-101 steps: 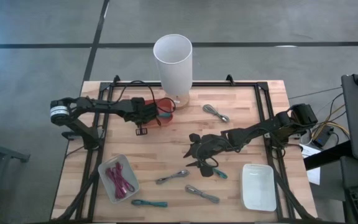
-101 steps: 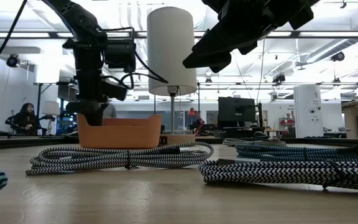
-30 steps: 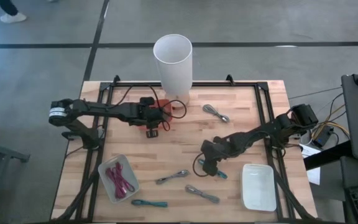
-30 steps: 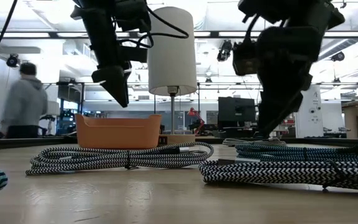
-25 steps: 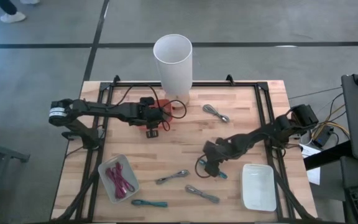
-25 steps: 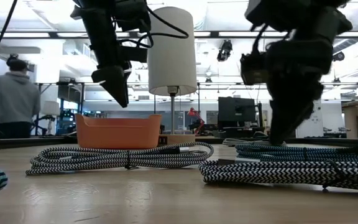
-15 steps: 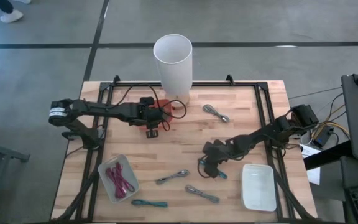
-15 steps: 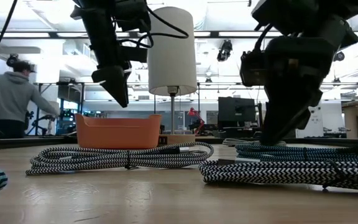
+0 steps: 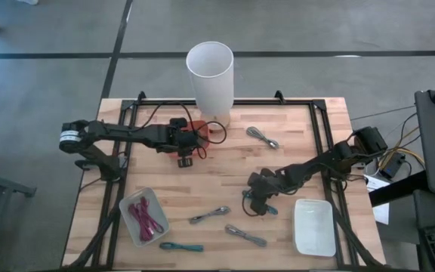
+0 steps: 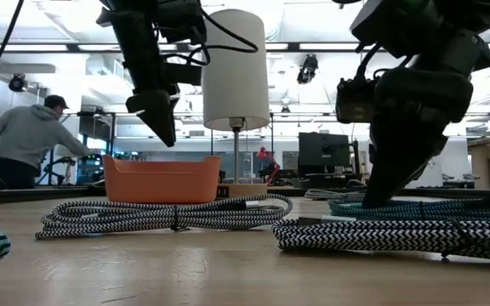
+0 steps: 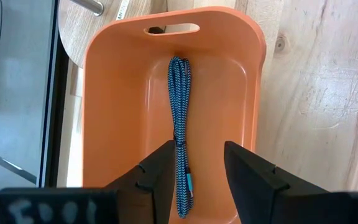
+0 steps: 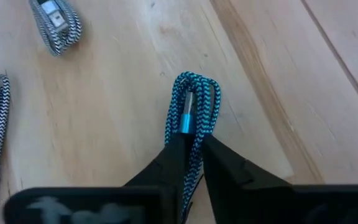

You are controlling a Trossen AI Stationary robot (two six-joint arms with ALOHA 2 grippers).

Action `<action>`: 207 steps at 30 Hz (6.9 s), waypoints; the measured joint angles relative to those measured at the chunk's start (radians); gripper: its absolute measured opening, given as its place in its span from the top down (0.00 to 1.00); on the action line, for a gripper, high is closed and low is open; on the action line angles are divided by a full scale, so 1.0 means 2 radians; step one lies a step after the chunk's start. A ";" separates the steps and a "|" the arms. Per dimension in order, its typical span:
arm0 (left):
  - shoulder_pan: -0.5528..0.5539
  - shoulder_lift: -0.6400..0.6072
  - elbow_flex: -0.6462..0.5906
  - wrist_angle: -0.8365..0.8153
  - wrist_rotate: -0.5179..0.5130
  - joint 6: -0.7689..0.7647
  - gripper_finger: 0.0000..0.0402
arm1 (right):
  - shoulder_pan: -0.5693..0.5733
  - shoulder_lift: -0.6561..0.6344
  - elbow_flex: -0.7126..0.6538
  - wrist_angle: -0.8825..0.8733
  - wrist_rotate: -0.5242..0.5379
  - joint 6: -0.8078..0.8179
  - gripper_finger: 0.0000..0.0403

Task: Pick & Place USB Port
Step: Put the right blue charger cable into the orange bin, then put the blue charger cable into the orange bin

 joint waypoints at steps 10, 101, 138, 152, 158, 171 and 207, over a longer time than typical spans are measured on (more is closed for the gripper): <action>-0.004 -0.001 0.000 -0.001 0.000 -0.008 0.64 | 0.000 0.001 0.022 -0.002 0.000 -0.010 0.98; -0.083 -0.054 -0.274 0.828 0.097 -0.042 0.94 | -0.138 0.000 0.156 0.309 0.019 -0.413 0.96; -0.007 -0.233 -0.222 0.303 -0.041 -0.129 0.95 | -0.134 -0.050 0.154 0.081 0.003 -0.356 0.54; 0.091 -0.145 -0.121 0.140 0.056 -0.080 0.94 | -0.134 -0.033 0.154 0.099 0.003 -0.326 0.54; 0.092 -0.106 -0.115 0.135 0.054 -0.078 0.93 | -0.134 -0.033 0.154 0.099 0.003 -0.327 0.54; 0.115 -0.093 -0.099 0.067 0.051 -0.052 0.94 | -0.134 -0.033 0.154 0.100 0.003 -0.329 0.54; 0.092 -0.061 -0.045 0.055 0.047 -0.061 0.71 | -0.134 -0.032 0.146 0.098 0.002 -0.327 0.54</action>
